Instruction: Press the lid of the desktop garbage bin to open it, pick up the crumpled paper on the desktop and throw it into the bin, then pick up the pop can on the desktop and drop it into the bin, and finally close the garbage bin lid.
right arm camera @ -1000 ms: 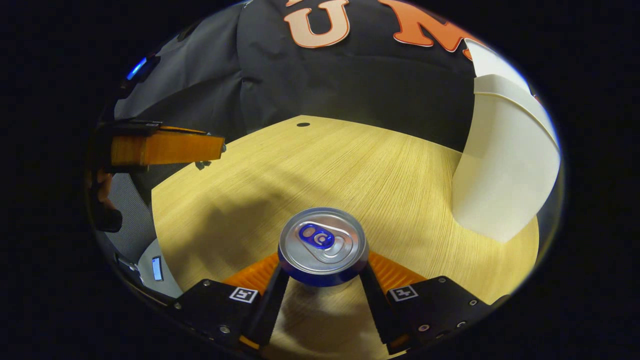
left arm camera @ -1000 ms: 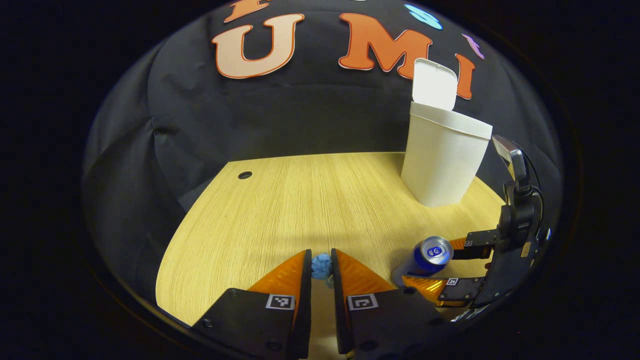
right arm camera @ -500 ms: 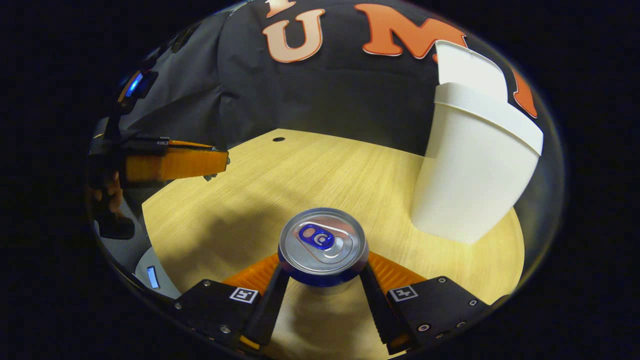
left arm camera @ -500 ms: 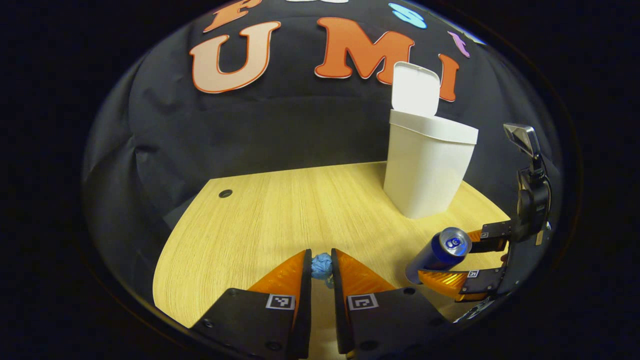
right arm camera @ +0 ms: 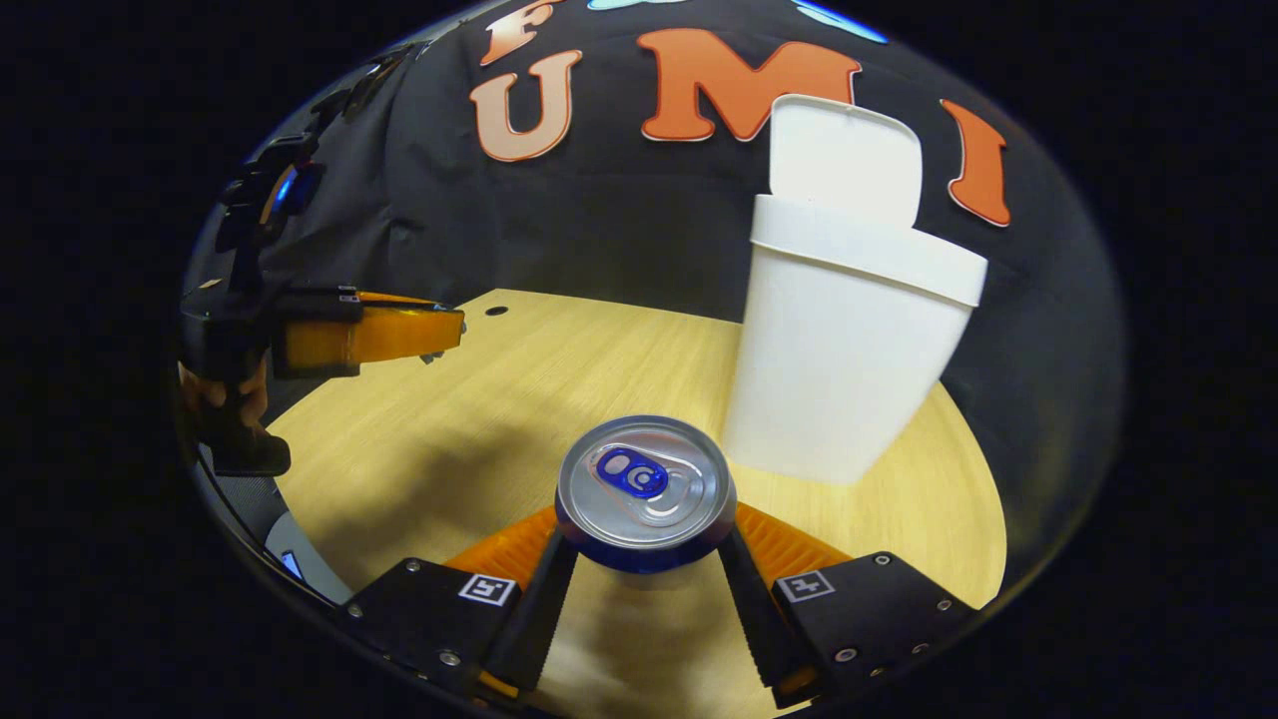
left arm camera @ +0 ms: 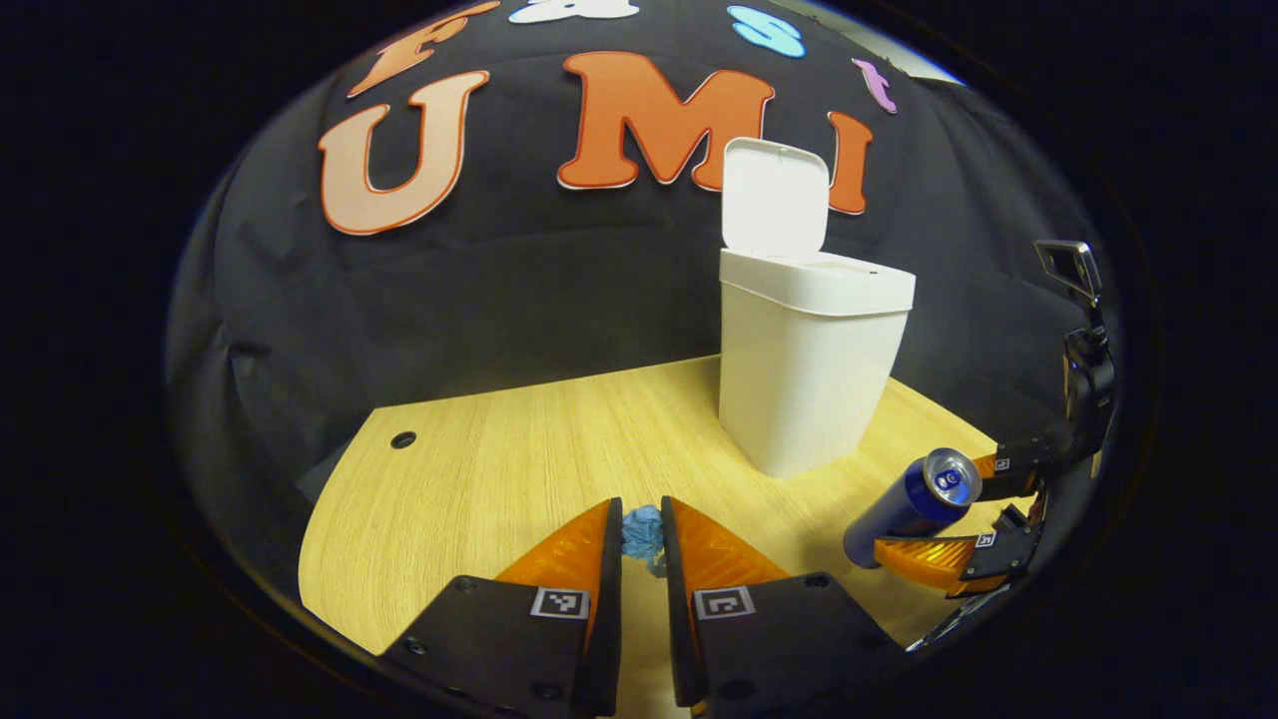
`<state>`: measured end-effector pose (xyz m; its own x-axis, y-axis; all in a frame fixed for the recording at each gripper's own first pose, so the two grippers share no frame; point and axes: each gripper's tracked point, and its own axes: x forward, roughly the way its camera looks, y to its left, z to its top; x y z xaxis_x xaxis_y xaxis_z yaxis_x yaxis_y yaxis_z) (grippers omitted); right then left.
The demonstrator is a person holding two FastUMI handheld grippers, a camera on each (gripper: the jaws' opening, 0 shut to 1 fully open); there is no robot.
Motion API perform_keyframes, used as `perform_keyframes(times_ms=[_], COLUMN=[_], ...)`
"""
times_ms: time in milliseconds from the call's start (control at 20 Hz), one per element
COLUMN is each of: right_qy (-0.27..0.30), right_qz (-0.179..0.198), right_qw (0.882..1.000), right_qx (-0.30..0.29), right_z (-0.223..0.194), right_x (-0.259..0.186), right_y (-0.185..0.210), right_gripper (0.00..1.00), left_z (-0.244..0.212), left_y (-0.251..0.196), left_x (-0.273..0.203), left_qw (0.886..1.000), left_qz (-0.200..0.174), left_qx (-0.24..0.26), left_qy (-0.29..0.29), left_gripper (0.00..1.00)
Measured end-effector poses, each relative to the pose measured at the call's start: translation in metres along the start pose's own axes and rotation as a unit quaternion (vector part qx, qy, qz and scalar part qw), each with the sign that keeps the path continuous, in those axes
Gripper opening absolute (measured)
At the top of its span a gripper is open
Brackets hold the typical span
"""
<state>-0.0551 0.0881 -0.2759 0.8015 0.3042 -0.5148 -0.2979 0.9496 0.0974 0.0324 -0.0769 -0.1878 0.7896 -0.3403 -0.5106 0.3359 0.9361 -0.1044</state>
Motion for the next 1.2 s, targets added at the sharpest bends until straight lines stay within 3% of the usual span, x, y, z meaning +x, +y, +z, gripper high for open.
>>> perform_keyframes(times_ms=[600, 1200], right_qy=[0.006, 0.006], right_qz=[-0.099, -0.169], right_qw=[0.993, 0.978], right_qx=[0.071, 0.122], right_z=[-0.063, -0.16], right_x=[-0.088, -0.143], right_y=[-0.059, -0.038], right_gripper=[0.8, 0.8], left_z=[0.08, 0.176], left_y=[-0.072, -0.129], left_x=[0.045, 0.075], left_qw=[0.996, 0.985], left_qz=[-0.057, -0.118], left_qx=[0.028, 0.034], left_qy=[-0.057, -0.121], left_gripper=[0.24, 0.24])
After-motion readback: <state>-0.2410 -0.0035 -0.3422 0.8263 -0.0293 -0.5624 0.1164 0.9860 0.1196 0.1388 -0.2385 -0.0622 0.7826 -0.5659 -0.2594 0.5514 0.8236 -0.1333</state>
